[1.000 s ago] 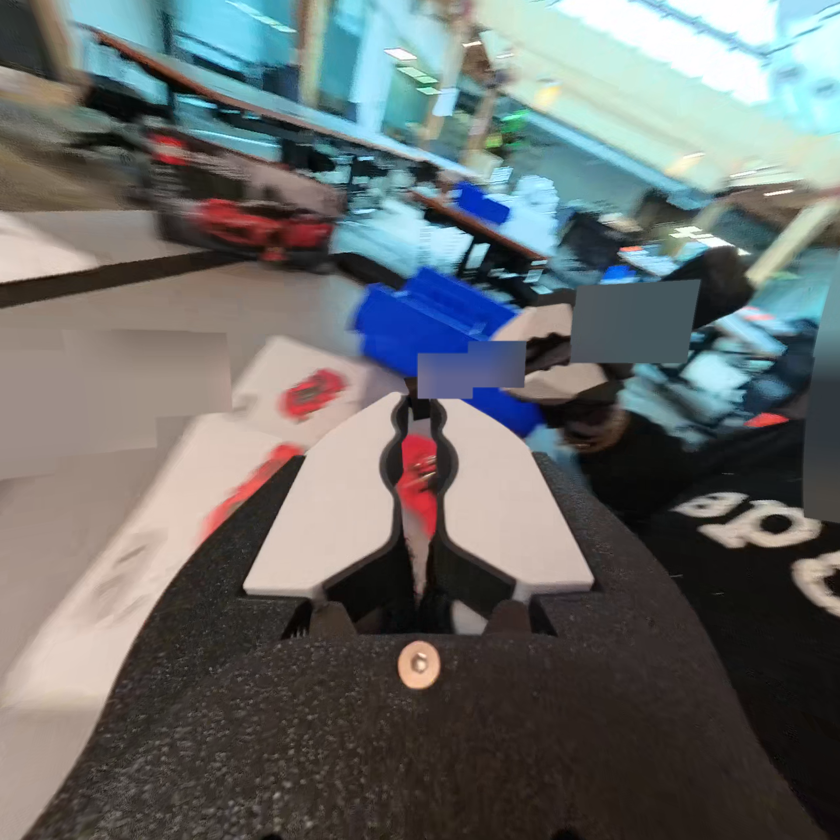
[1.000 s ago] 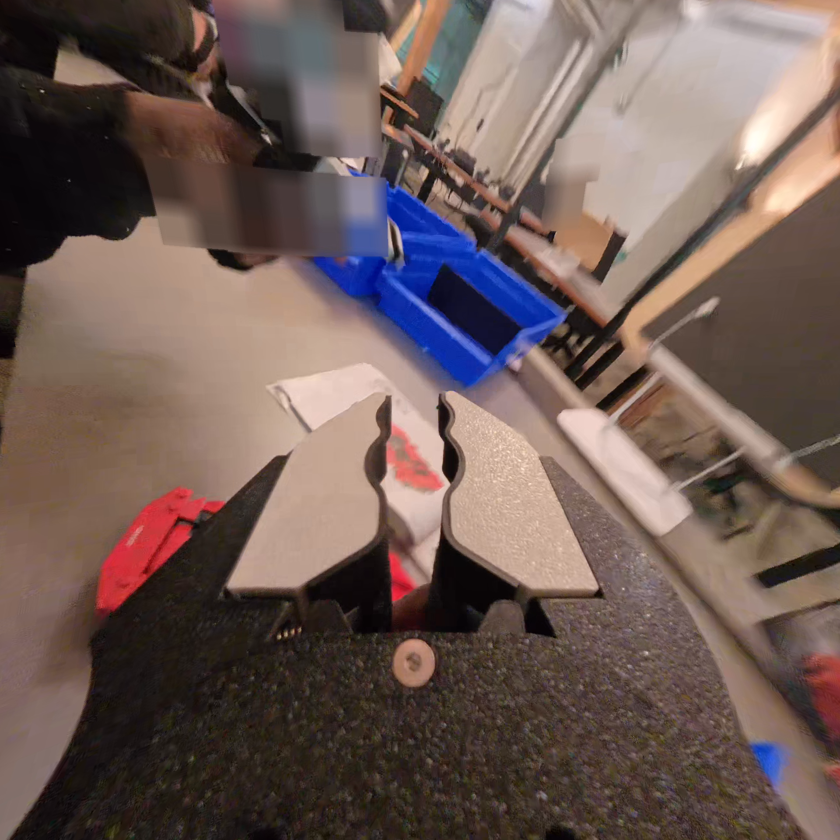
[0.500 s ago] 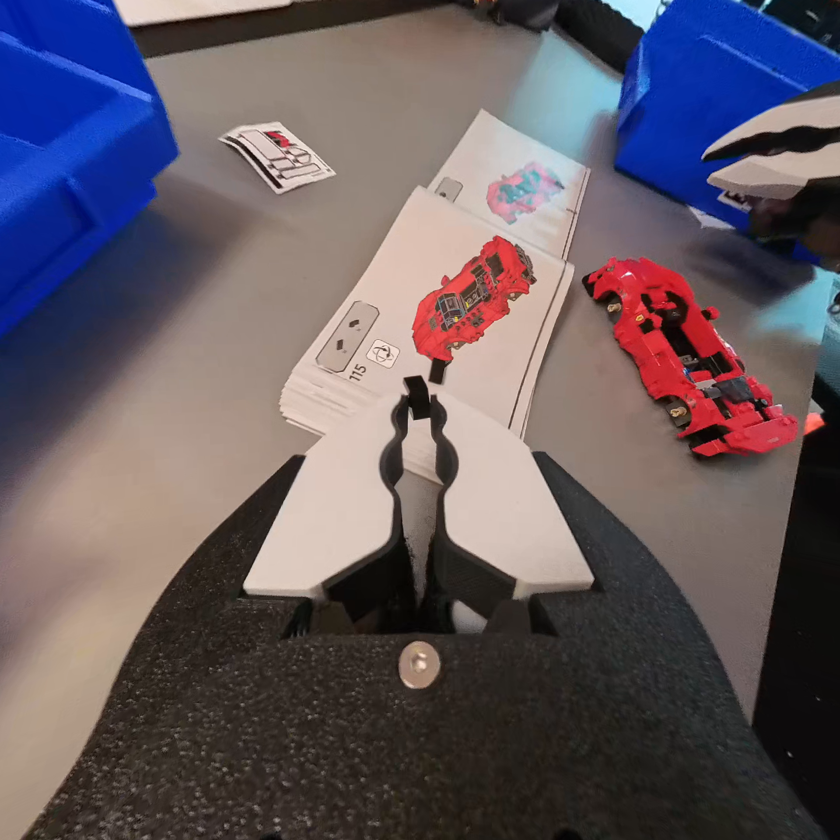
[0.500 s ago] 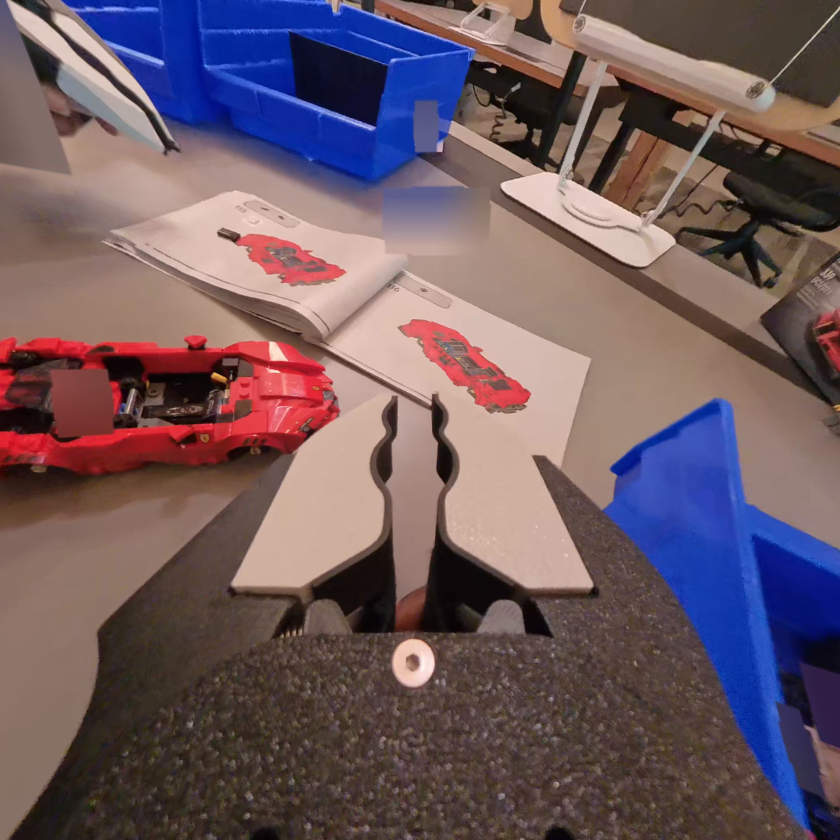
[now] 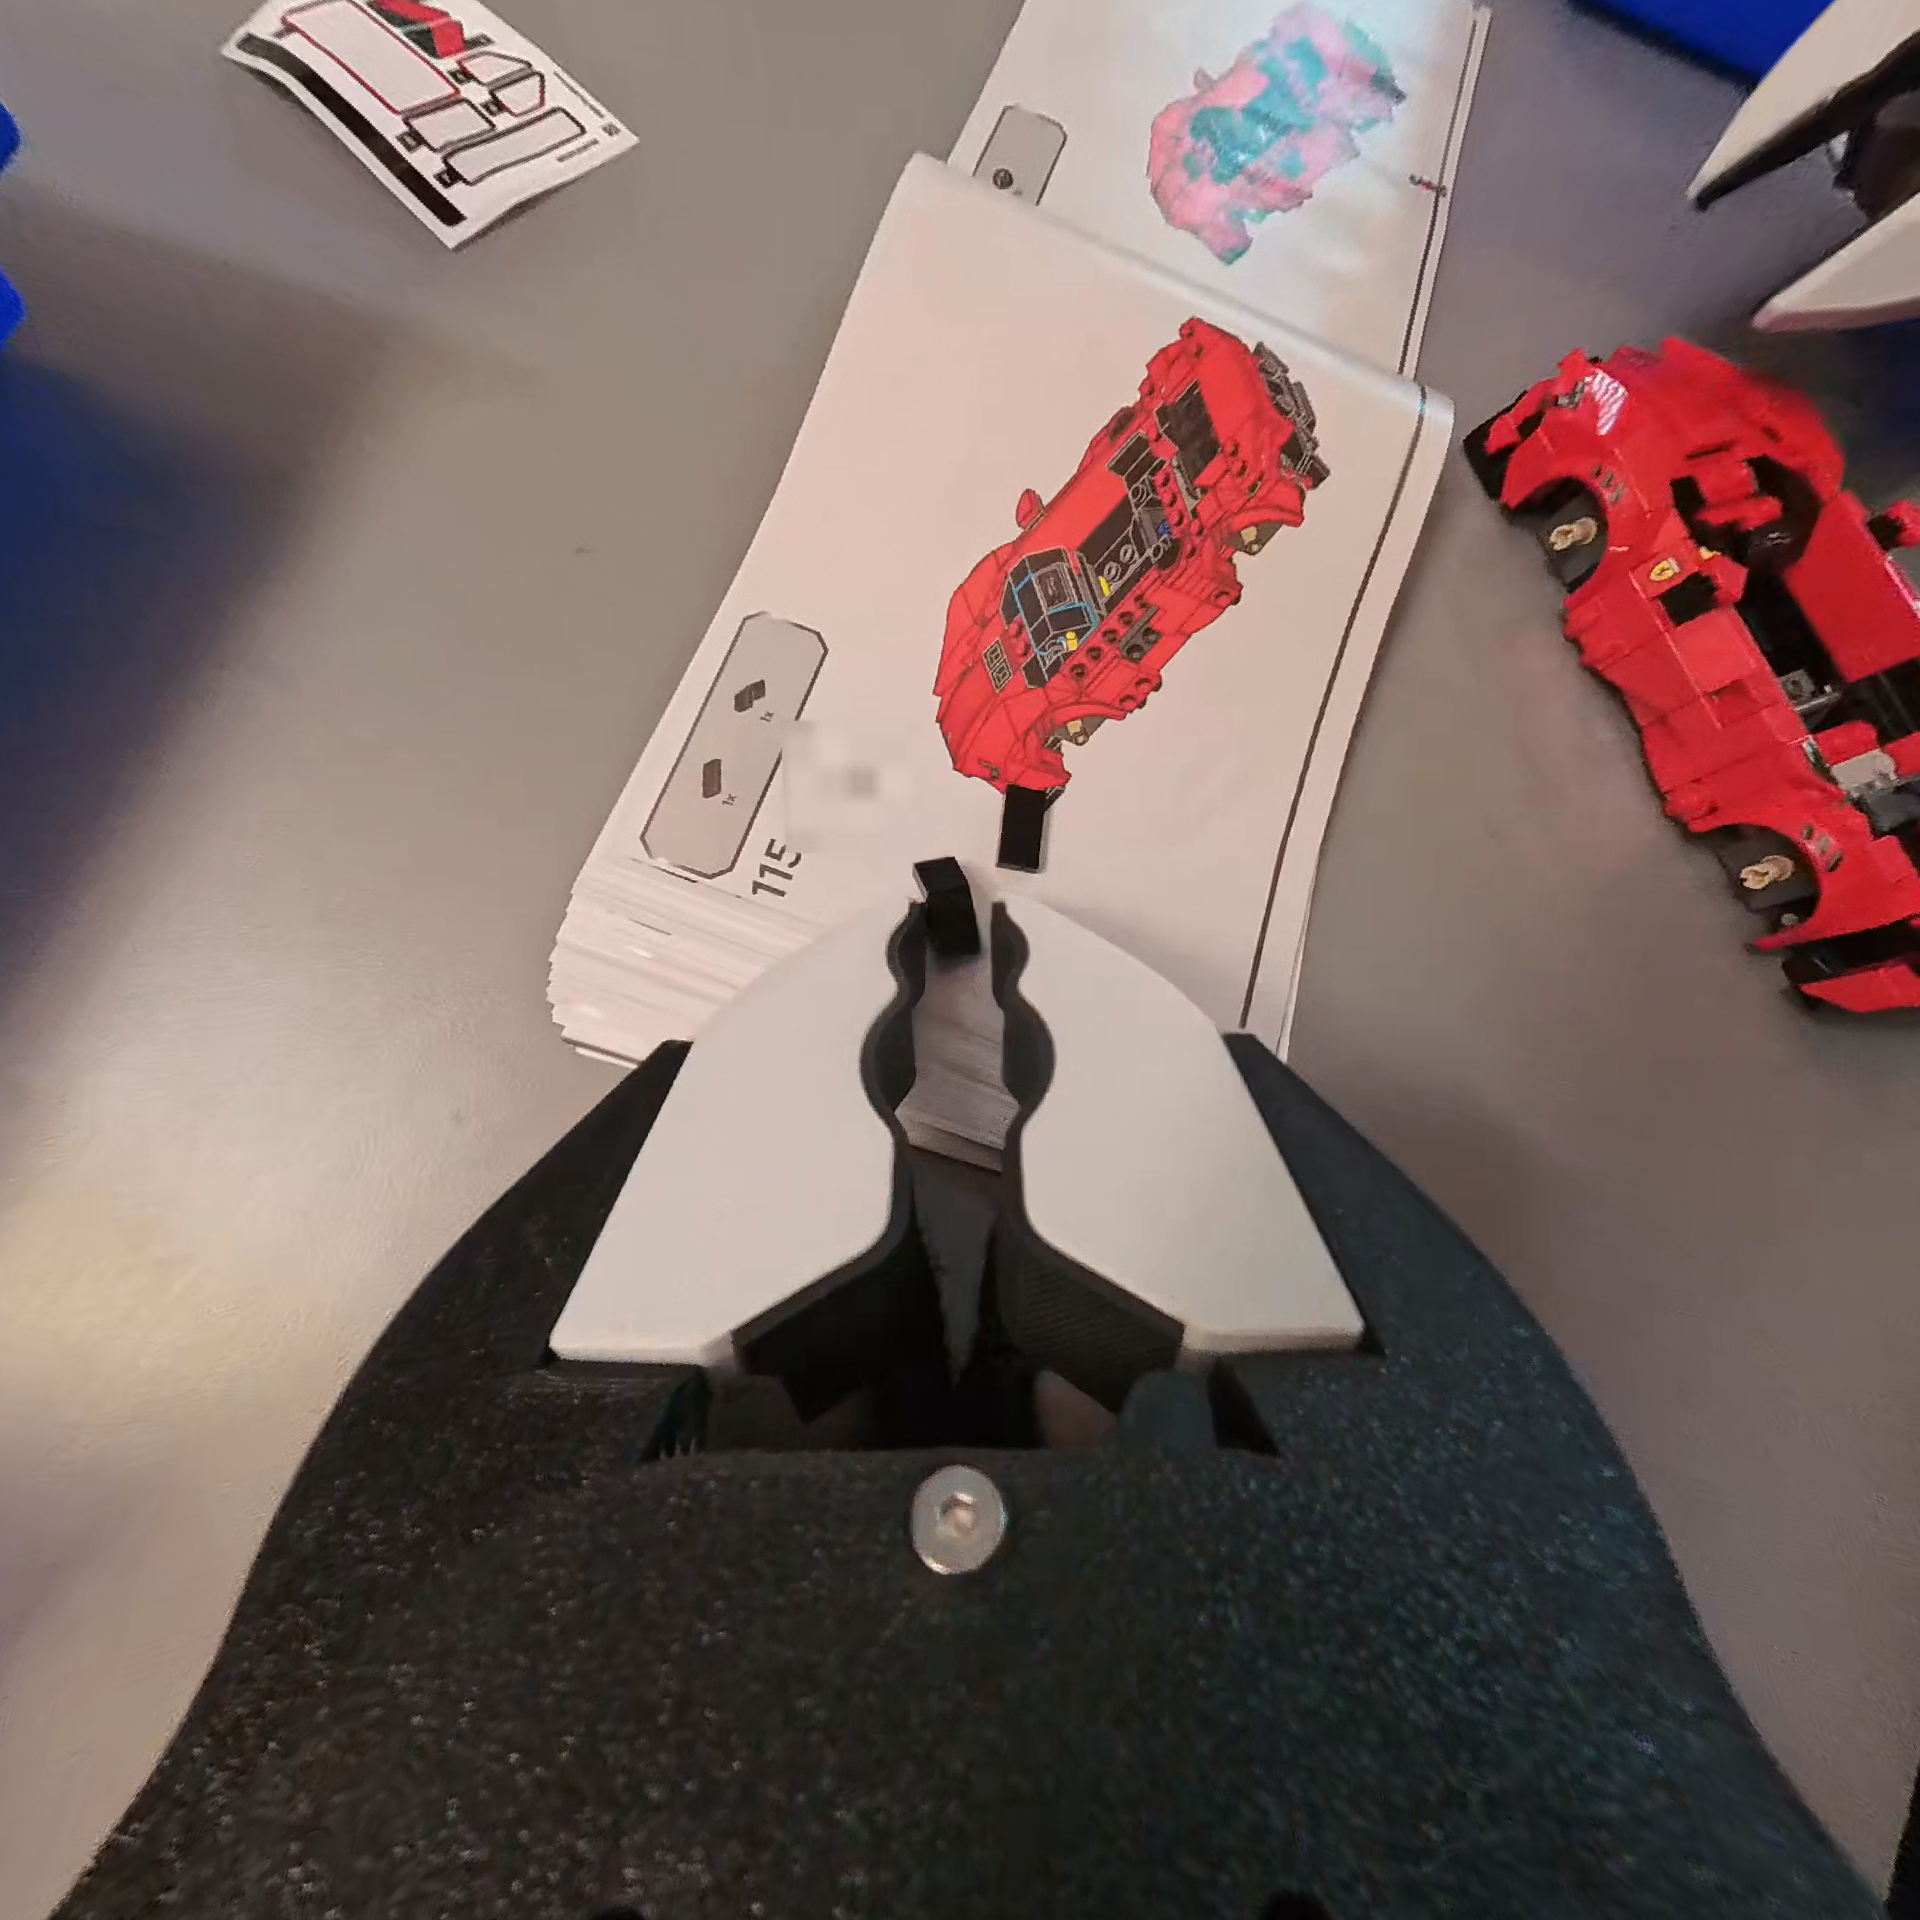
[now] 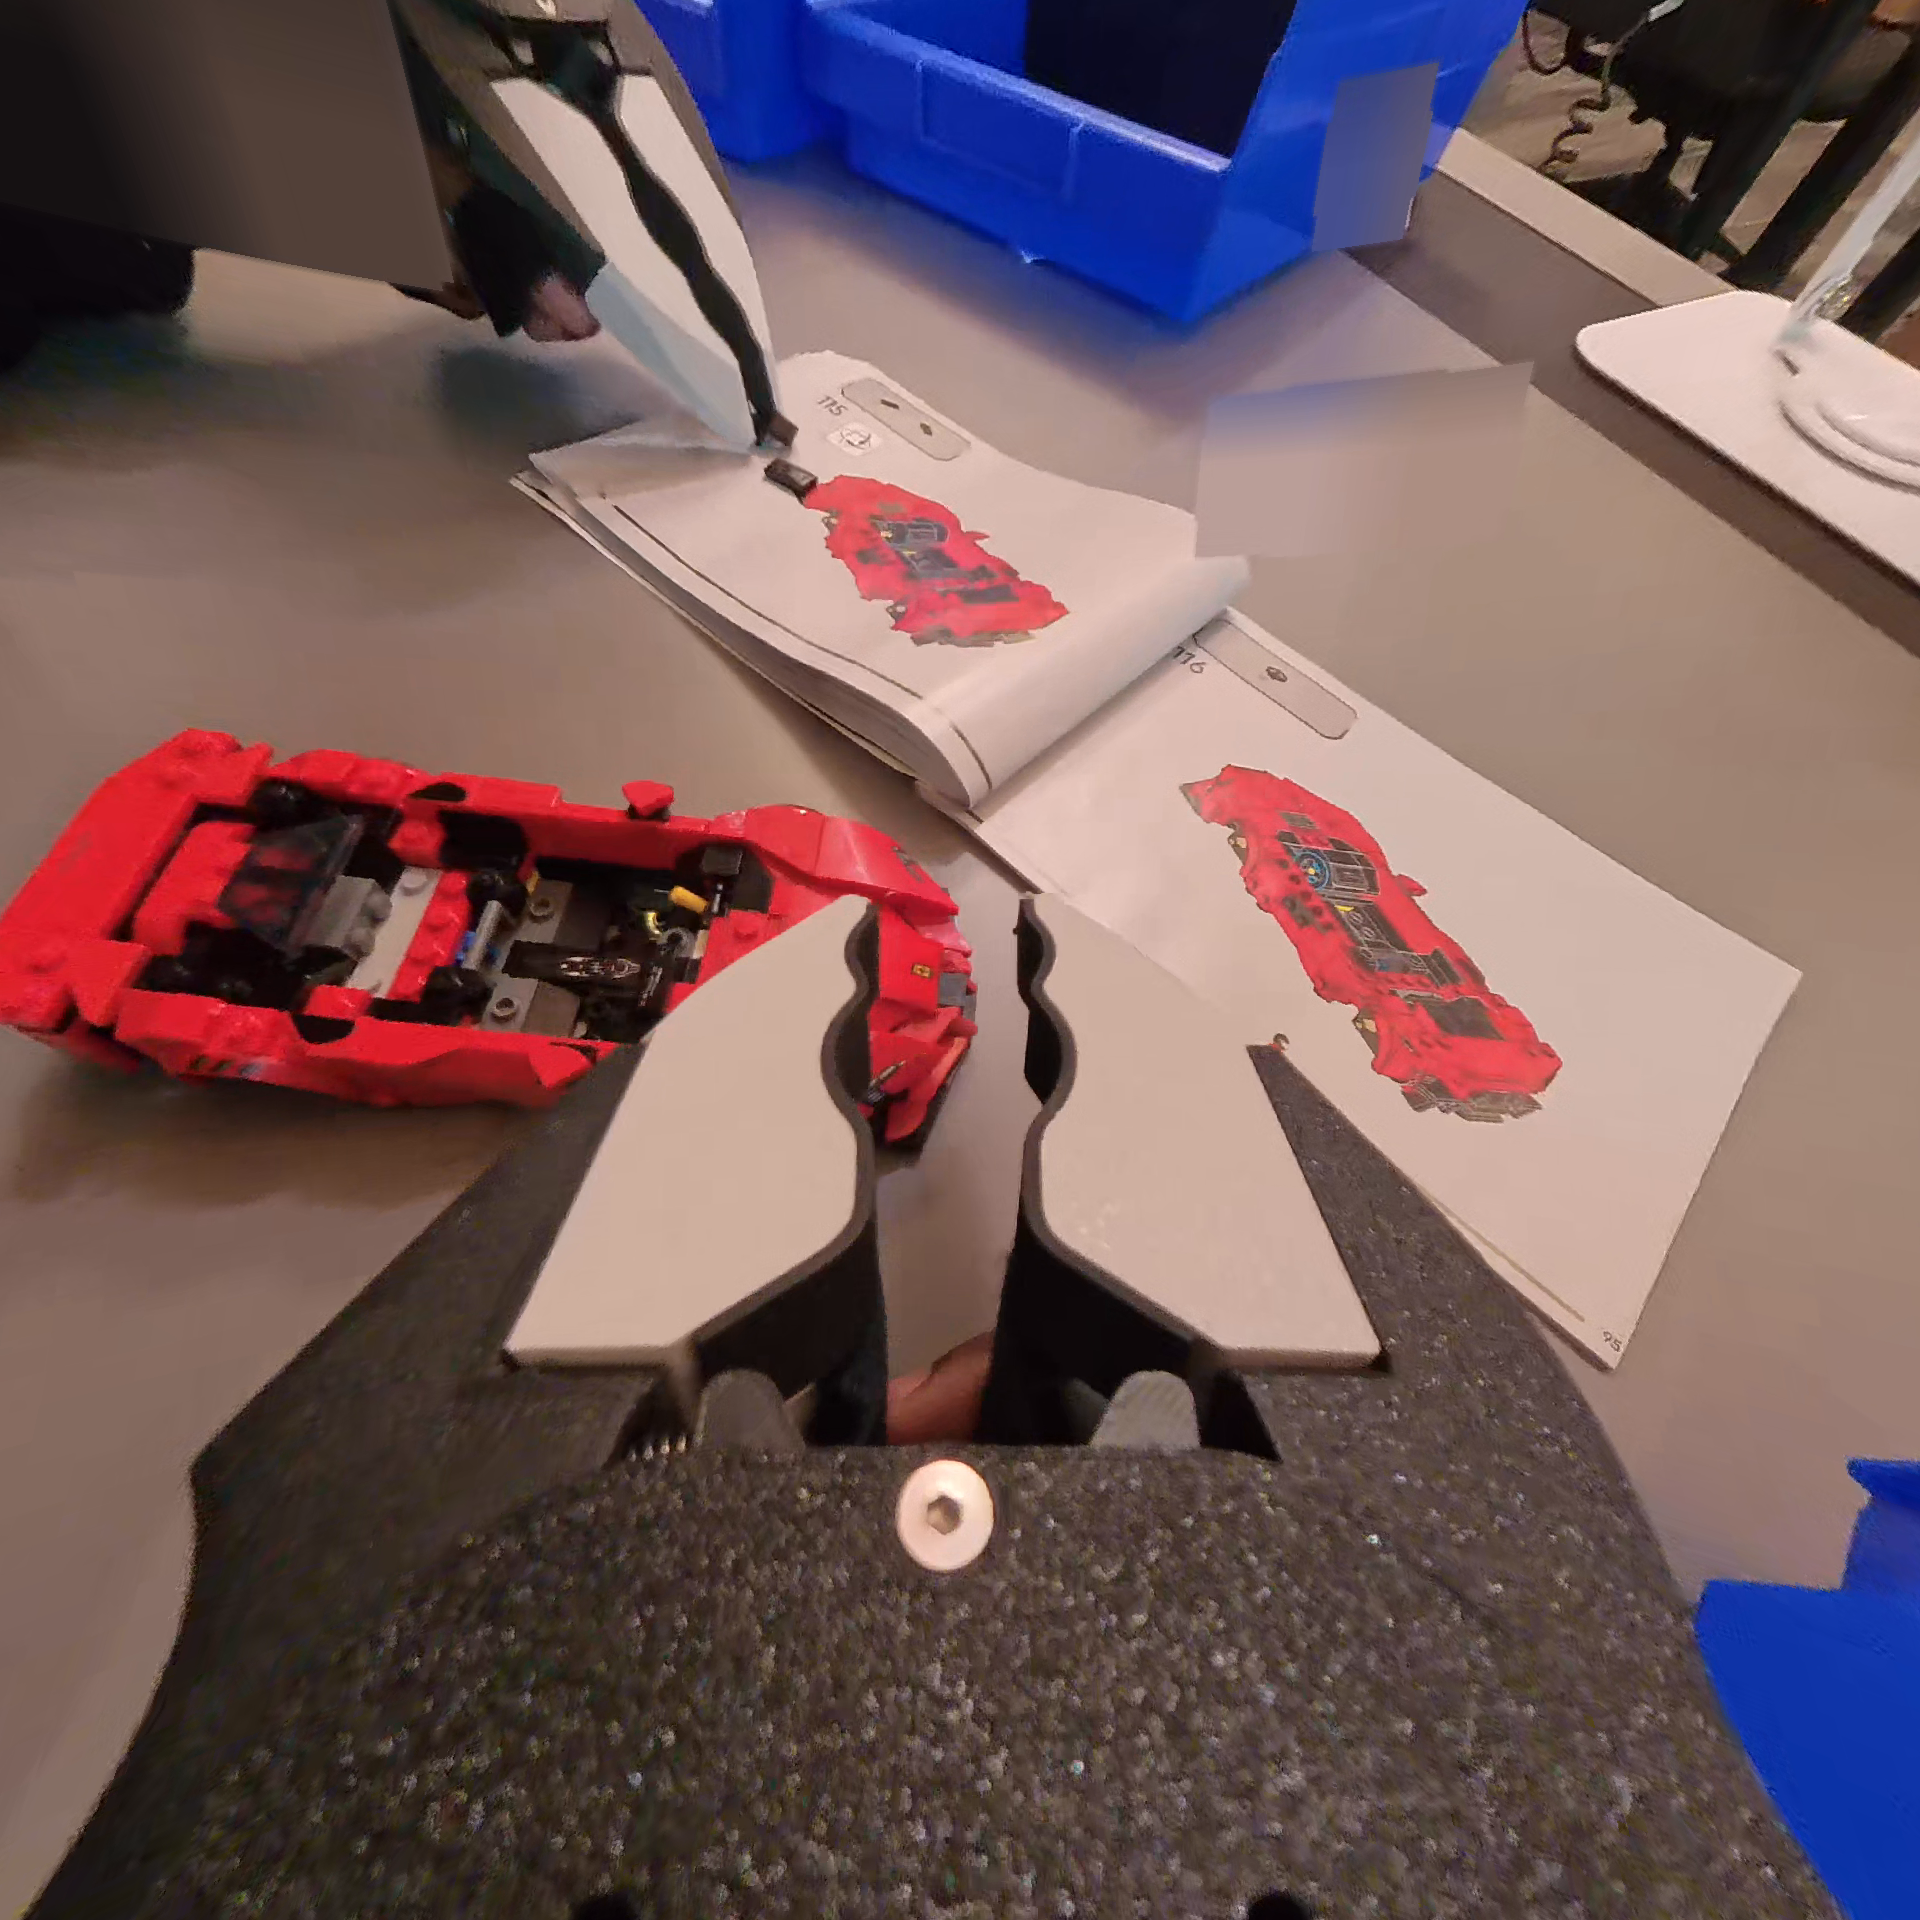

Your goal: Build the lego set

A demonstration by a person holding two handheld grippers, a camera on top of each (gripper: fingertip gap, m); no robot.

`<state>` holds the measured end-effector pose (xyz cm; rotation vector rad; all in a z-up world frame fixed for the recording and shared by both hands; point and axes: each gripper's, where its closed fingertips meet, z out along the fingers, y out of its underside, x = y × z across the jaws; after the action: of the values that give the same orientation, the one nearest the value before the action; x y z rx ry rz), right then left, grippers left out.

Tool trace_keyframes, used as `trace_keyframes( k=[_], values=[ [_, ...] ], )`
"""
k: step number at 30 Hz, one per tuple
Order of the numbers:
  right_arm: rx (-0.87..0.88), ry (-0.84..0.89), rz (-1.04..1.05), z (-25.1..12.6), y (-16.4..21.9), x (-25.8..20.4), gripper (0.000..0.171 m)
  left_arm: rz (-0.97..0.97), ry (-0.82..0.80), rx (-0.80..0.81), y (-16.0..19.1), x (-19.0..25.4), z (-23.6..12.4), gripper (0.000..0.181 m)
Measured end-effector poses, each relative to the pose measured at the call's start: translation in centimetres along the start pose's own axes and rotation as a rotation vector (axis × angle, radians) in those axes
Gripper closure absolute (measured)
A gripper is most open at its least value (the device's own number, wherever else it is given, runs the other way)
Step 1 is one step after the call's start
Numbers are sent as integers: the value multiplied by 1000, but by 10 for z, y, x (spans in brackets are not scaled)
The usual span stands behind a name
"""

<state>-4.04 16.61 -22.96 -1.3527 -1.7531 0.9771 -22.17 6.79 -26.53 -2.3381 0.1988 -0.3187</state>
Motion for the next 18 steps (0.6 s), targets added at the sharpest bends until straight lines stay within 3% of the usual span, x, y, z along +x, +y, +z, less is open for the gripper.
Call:
trace_keyframes(
  k=[9,14,18],
  values=[
    [-27,-109,-29,13,-20,-2,146,19,10,-8,-1,6,2,157],
    [-52,-226,-104,41,-45,0,145,32,19,1,-2,10,1,150],
    [-140,-292,-175,71,-45,14,149,29,31,28,-4,11,-3,149]
  ],
)
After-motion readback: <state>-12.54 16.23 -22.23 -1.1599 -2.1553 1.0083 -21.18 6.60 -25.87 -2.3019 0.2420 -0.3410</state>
